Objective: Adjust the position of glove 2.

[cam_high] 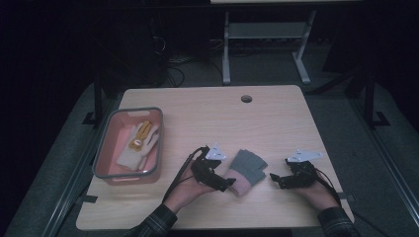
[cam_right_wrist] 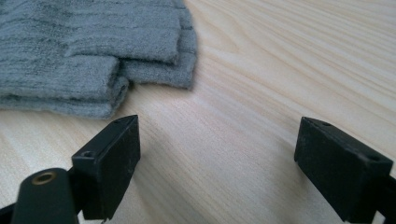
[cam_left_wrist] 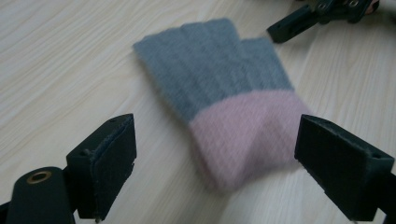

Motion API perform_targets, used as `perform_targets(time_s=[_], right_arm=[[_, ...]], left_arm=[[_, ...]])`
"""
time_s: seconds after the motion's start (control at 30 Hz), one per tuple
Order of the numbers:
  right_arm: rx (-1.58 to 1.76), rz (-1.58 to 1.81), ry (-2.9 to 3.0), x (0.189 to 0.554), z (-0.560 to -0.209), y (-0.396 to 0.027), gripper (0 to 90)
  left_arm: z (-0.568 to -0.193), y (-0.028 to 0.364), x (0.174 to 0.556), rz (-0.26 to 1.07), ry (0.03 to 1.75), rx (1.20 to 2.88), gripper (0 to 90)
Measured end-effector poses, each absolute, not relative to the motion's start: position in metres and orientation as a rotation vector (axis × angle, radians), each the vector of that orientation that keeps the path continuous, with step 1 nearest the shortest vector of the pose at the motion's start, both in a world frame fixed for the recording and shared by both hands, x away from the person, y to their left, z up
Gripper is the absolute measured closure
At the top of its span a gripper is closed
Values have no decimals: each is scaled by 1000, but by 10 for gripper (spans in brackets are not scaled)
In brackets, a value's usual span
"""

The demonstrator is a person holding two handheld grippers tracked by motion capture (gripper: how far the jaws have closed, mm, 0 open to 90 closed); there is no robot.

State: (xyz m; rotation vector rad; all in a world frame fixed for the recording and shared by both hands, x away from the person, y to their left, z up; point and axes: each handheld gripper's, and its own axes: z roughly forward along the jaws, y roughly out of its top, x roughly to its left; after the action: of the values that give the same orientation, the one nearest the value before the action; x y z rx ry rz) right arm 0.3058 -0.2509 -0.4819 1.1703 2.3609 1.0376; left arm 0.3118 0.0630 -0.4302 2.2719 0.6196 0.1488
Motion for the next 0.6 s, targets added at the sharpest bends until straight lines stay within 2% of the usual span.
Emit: perform_targets(time_s=[0.27,0.6], right_arm=[[1171,1037,2361,306,-482,-251,139],[1171,1037,2361,306,-482,-251,139]], left_arm=[[-435,30,316,141,608,2303,120],[-452,10,323,137,647,2333,119]])
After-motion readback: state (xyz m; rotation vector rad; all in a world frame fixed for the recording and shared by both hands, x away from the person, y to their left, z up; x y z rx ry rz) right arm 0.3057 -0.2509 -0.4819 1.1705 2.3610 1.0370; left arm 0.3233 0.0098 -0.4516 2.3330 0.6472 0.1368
